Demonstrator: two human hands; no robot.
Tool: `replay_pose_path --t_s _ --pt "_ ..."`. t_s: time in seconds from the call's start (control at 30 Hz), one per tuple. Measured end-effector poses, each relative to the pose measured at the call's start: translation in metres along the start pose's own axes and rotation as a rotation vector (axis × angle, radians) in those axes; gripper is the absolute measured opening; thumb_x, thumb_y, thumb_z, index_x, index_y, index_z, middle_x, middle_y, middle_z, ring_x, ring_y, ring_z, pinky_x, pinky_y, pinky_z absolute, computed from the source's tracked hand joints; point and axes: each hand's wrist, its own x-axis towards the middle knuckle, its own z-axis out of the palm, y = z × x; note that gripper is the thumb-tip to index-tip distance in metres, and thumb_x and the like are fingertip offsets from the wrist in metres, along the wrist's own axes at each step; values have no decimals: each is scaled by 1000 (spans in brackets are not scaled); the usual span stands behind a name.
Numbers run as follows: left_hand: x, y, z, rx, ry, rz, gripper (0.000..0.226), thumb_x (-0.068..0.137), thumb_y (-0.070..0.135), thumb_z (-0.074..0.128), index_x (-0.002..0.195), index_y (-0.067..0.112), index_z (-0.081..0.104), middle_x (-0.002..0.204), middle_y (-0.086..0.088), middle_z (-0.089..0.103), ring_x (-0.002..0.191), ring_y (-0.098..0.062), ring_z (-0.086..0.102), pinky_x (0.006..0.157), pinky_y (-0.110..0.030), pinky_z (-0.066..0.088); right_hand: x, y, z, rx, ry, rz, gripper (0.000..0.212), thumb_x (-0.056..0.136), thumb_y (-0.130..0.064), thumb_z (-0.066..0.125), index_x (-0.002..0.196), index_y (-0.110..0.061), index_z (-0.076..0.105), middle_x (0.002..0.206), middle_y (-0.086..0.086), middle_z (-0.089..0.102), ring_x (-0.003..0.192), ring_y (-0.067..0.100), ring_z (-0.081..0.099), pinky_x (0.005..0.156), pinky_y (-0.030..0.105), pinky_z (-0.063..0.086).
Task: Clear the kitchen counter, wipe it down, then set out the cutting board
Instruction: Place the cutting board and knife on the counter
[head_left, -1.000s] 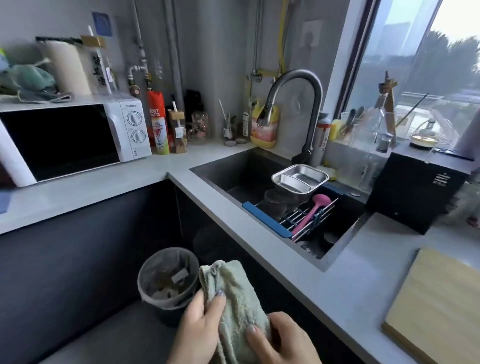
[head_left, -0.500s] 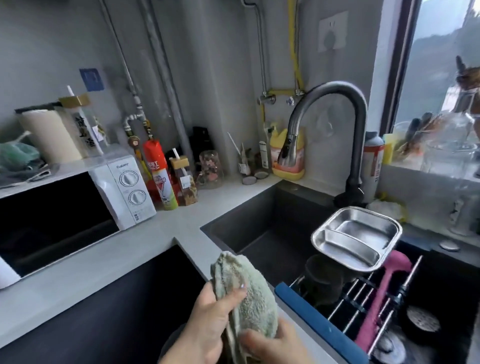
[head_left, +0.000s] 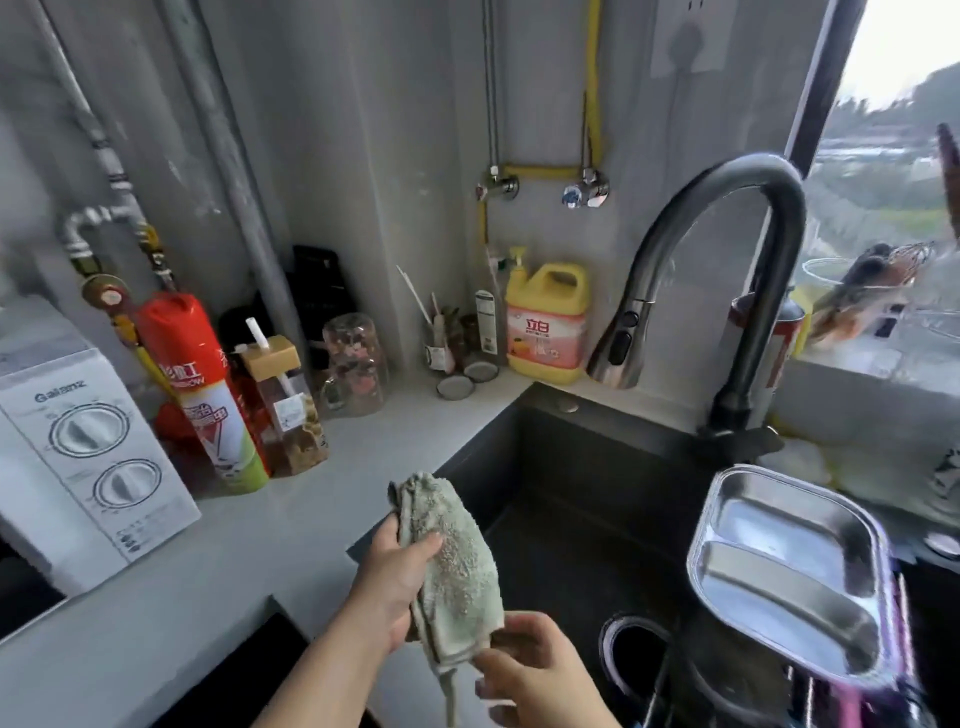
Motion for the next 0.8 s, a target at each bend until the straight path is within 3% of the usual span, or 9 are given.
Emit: replay_pose_path --t_s 0.07,0.17,0.3,0.4,0.5,0.57,0.63,0.7,0.8 --pt "40 10 -11 116 15 28 28 83 0 56 109 9 54 107 -19 65 93 -34 63 86 -48 52 24 6 5 -77 184 24 19 74 -6 63 90 -12 57 68 9 66 59 23 58 57 32 48" --pt "94 20 -19 227 -3 33 35 83 -1 56 116 8 51 111 -19 63 97 -34 61 89 -47 50 53 4 7 -241 377 17 18 71 -16 63 83 -28 57 71 2 71 69 19 66 76 33 54" --pt "154 26 -14 244 -77 6 35 82 -4 55 117 3 52 110 -23 62 98 -37 61 90 -51 49 83 -2 4 -341 478 -1 22 77 -19 63 85 -35 51 70 -4 68 67 11 64 70 22 50" --pt "195 36 -7 221 -119 6 32 82 -5 54 113 1 53 105 -21 62 91 -34 60 86 -45 49 97 1 1 -329 540 9 21 79 -17 62 83 -34 50 66 -5 65 61 6 59 58 8 43" --pt "237 52 -3 235 -161 42 29 82 -5 55 110 -1 55 103 -23 61 85 -30 59 85 -43 48 100 6 2 -325 584 49 18 78 -16 62 86 -30 55 70 2 70 64 12 63 60 12 44" --pt "265 64 -1 272 -182 99 38 80 -4 58 118 0 52 113 -25 60 89 -29 58 85 -39 46 100 9 3 -330 600 71 16 76 -15 63 87 -26 59 68 3 70 62 12 63 60 15 45" --pt "289 69 0 459 -176 219 60 80 2 62 134 9 38 129 -21 53 107 -32 55 93 -37 43 98 11 6 -323 610 87 16 73 -17 64 86 -25 61 70 6 72 57 10 61 61 15 46" --pt "300 65 -2 862 -176 352 75 81 12 64 142 19 22 137 -21 46 120 -37 48 99 -37 39 95 15 8 -329 602 103 17 71 -19 64 86 -25 62 72 8 73 56 8 59 63 15 47" --pt "300 41 -7 1144 -95 437 60 84 21 59 139 23 33 130 -31 47 117 -43 45 94 -37 37 90 21 10 -314 611 115 17 71 -17 66 84 -26 60 69 5 67 58 10 58 66 20 48"
